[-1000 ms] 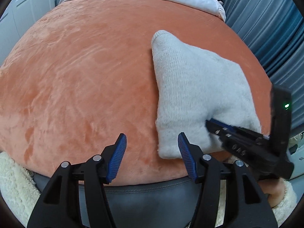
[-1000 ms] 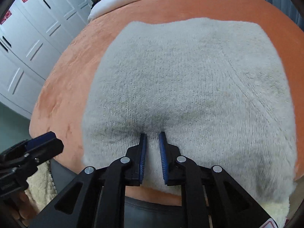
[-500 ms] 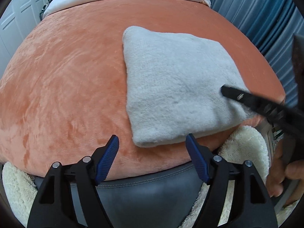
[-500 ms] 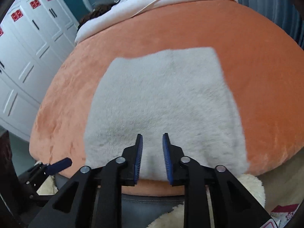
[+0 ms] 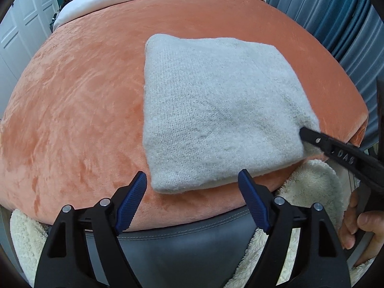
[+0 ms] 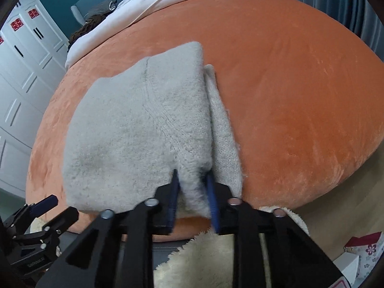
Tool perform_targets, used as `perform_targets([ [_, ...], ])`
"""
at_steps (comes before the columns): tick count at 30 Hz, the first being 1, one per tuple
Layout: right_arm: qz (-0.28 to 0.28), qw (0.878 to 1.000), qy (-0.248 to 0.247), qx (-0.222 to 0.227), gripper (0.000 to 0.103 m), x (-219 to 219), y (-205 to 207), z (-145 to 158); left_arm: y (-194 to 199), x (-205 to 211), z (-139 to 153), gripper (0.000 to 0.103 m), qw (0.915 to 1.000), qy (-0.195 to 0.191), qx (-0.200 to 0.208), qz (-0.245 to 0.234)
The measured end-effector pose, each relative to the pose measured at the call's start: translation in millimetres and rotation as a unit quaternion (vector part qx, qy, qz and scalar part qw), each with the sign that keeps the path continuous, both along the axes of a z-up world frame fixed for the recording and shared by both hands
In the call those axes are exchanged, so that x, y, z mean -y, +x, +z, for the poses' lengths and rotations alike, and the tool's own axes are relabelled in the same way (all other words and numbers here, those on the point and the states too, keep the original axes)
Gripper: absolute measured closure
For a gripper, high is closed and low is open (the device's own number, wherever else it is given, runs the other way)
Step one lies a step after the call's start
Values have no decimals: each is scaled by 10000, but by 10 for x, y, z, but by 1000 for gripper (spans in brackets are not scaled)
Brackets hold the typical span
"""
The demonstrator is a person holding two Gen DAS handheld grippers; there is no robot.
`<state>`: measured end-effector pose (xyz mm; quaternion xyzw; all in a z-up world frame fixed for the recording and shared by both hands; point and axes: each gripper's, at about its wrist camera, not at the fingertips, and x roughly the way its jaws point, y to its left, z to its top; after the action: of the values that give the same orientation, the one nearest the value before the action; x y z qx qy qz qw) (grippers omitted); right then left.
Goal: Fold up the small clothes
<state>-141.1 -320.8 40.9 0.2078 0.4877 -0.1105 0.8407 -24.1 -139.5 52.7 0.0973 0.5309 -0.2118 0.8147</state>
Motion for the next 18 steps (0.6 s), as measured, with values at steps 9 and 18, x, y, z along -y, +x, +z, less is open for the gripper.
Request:
perform_targets([
  [9,224,9986,-269,-398,91,90,-37,-240,7,2,-63,26,9999,45,-121,100],
  [18,120,9994,-306,57,79,87,-50,151,8,5,-93,25,9998,104,-142,97],
])
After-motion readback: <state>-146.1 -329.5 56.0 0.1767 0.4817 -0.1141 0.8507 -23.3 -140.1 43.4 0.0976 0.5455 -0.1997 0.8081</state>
